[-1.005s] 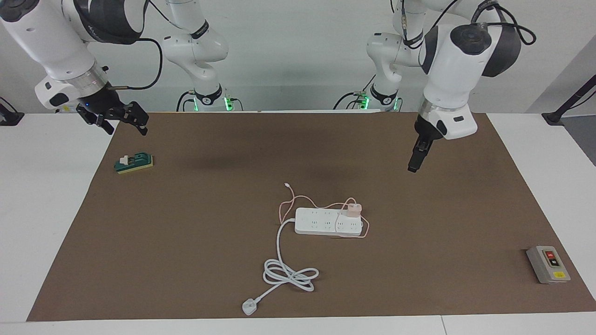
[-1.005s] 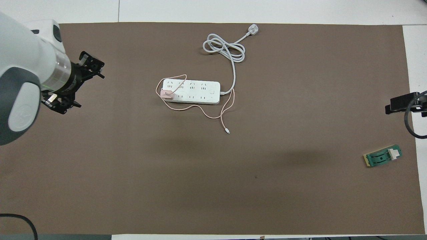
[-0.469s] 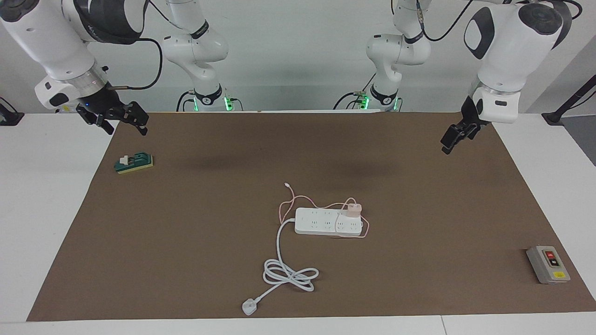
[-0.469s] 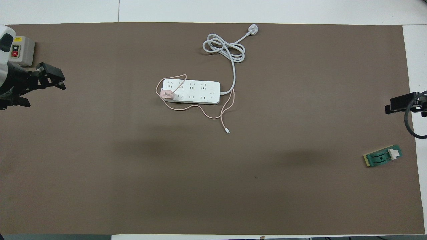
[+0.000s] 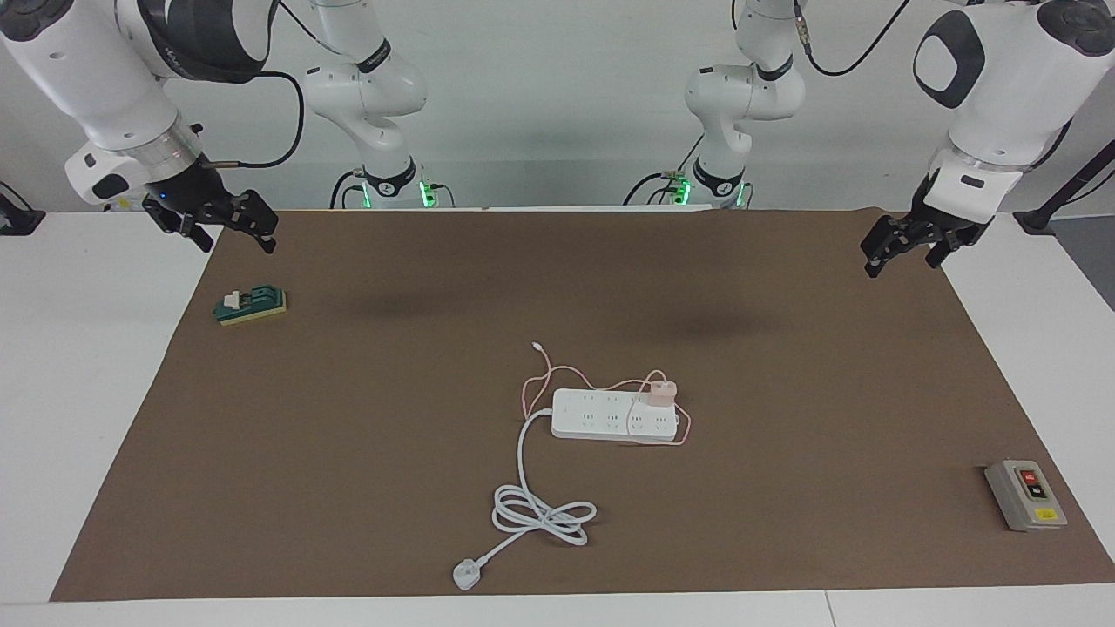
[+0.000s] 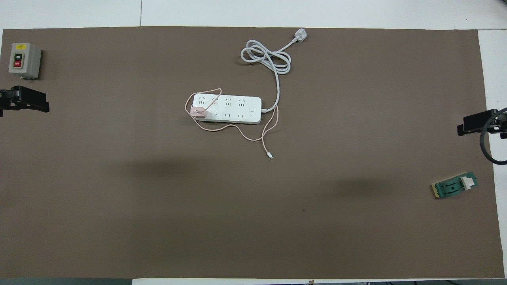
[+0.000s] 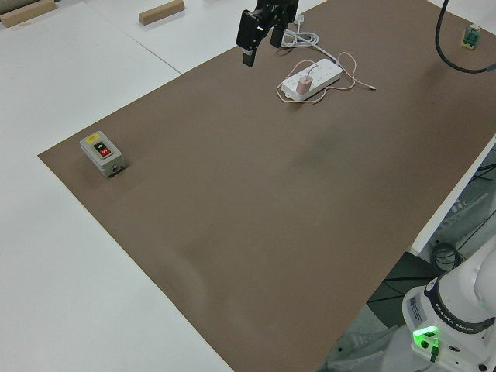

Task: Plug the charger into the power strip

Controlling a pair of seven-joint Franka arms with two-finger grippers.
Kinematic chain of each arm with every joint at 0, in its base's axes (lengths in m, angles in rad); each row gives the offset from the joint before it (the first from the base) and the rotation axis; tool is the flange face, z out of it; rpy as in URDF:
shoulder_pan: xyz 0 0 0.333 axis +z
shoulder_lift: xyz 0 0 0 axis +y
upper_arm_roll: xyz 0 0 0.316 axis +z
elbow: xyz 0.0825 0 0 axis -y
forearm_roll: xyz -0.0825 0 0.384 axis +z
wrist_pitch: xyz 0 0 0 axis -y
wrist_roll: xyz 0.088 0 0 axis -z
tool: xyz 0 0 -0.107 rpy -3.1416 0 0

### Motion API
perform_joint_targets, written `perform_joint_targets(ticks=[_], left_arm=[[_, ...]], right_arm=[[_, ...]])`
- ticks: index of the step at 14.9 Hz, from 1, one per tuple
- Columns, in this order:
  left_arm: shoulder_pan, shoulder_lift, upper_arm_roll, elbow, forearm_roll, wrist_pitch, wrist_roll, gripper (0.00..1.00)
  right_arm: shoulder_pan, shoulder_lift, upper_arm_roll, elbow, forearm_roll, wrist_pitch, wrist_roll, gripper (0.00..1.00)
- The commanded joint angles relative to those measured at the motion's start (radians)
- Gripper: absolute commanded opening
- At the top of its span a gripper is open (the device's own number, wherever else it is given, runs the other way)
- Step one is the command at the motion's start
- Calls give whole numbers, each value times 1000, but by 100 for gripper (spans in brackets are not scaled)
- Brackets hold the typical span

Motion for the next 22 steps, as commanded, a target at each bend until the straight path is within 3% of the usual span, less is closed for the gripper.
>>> perform_joint_targets(ticks=[1, 6, 8, 22], left_arm=[[0, -23, -8, -39, -7, 34, 24, 100], [2, -49, -8, -59, -7, -58, 27, 100], [2, -93, -8, -113, -6, -57, 36, 100], [-13, -109, -20, -144, -36, -43, 85, 100]], right_arm=[[-14, -11, 10, 0, -13, -20, -17, 100], [-14, -11, 10, 0, -13, -21, -17, 100], [-14, -11, 10, 0, -13, -21, -17, 100], [-14, -11, 10, 0, -14, -20, -17, 100]])
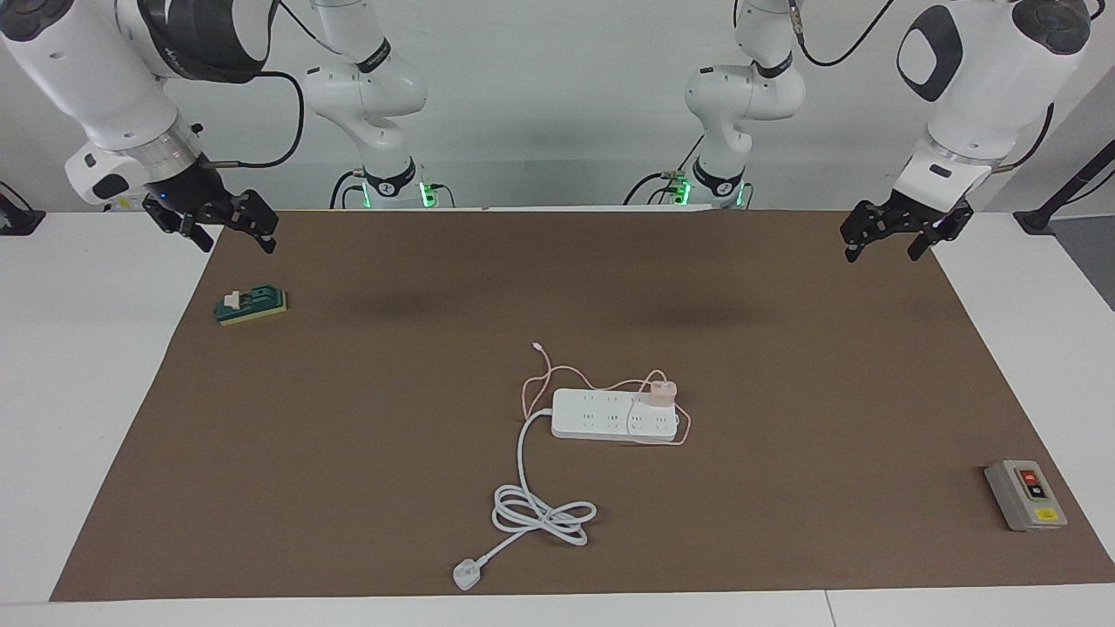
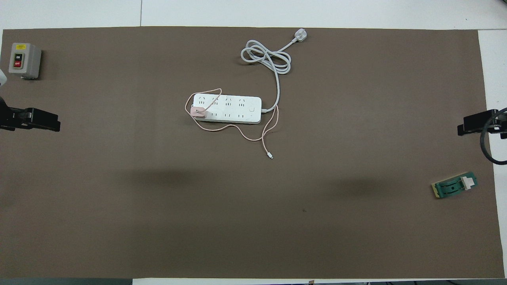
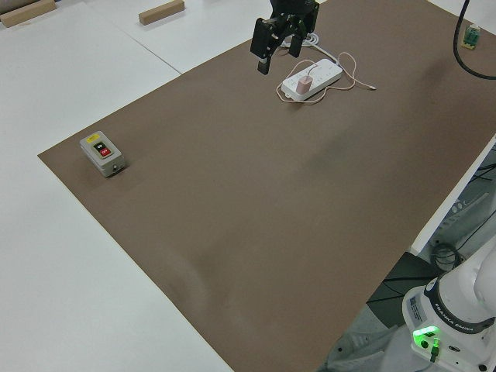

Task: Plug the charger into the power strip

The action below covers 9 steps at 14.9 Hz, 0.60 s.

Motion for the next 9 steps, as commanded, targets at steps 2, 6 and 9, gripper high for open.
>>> perform_joint_targets(ticks=[2, 6, 9], left_arm=[[-8, -36, 4, -39, -49, -5, -60, 100], [-8, -38, 3, -39, -51, -26, -79, 100], [-8, -39, 4, -39, -51, -46, -80, 100]], right_arm=[[-14, -11, 10, 0, -14, -21, -17, 100], [-14, -11, 10, 0, -13, -21, -17, 100], [-14, -11, 10, 0, -13, -21, -17, 100]])
